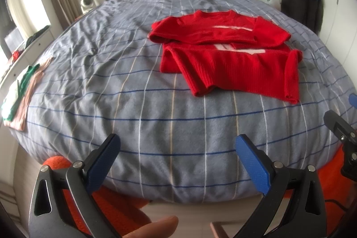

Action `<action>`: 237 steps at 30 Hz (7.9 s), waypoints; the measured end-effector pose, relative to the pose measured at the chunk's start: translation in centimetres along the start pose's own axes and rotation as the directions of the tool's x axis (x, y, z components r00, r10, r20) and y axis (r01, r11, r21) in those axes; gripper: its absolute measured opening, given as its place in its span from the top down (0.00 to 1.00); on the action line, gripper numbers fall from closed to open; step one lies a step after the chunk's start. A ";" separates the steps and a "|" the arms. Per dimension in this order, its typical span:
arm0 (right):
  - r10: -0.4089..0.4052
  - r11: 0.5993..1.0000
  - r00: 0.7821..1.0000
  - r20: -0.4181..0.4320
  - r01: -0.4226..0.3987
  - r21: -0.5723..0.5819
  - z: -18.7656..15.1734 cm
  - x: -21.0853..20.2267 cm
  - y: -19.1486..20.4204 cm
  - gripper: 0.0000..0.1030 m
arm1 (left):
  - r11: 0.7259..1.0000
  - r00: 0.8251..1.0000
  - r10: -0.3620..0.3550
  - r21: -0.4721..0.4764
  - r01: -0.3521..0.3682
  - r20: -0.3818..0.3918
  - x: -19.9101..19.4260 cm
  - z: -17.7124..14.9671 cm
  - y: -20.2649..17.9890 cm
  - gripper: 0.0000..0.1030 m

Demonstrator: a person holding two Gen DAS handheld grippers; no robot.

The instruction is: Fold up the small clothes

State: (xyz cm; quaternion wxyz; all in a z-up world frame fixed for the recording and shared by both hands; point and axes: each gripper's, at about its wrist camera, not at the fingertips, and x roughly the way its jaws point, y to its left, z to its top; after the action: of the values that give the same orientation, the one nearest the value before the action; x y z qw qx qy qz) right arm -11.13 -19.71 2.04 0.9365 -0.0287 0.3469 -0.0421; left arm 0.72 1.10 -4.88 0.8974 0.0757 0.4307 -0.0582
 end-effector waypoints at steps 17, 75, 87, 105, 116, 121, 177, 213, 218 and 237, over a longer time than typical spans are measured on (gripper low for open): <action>-0.001 1.000 0.998 -0.058 0.001 -0.007 -0.2 0.2 0.0 0.00 | 1.000 1.000 -0.005 -0.021 0.004 -0.007 0.0 -0.8 1.3 0.00; 0.405 0.886 0.806 -0.432 -0.229 0.403 -5.3 5.1 -12.5 0.95 | 0.943 0.894 -0.332 -0.073 0.325 -0.301 1.6 -4.3 10.7 0.99; 0.348 0.901 0.796 -0.495 -0.138 0.411 -7.1 10.7 -11.2 0.95 | 0.975 0.915 -0.222 -0.060 0.214 -0.337 6.7 -4.6 8.7 0.99; 0.374 0.880 0.813 -0.446 -0.160 0.446 -8.8 10.5 -10.7 0.90 | 0.982 0.965 -0.047 0.163 0.091 -0.257 4.2 -5.5 1.1 0.82; 0.176 0.955 0.882 -0.438 -0.046 0.292 -5.4 4.4 -14.2 0.53 | 0.999 0.999 -0.008 0.051 0.010 -0.050 -2.5 0.0 2.8 0.33; 0.182 0.983 0.936 -0.302 -0.185 0.017 3.8 4.9 -10.2 0.53 | 0.975 0.975 0.175 -0.164 -0.152 0.135 0.5 2.8 5.1 0.24; 0.107 0.553 0.992 -0.071 0.000 0.833 -0.6 13.6 -41.0 0.75 | 0.940 0.959 0.281 -0.187 -0.285 -0.047 6.2 -1.8 9.8 0.24; -0.242 0.625 0.967 -0.080 0.218 0.749 -6.5 5.7 -41.6 0.55 | 0.956 0.949 0.294 -0.043 -0.291 0.109 1.7 -0.2 5.7 0.20; -0.170 0.867 0.984 0.050 0.125 0.482 -1.0 1.5 -32.7 0.31 | 0.942 0.949 0.101 0.278 -0.189 0.300 -1.2 5.5 -1.5 0.10; 0.139 0.960 0.988 -0.063 -0.119 0.254 -5.2 6.7 -16.0 0.27 | 0.834 0.997 -0.007 0.550 -0.037 0.079 13.3 14.1 -17.5 0.96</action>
State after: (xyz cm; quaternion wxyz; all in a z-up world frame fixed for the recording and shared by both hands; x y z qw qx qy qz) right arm -10.43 -36.46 -4.86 0.9187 0.1138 0.3774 -0.0255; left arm 16.81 -19.23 -8.04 0.8541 0.3318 0.3600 -0.1756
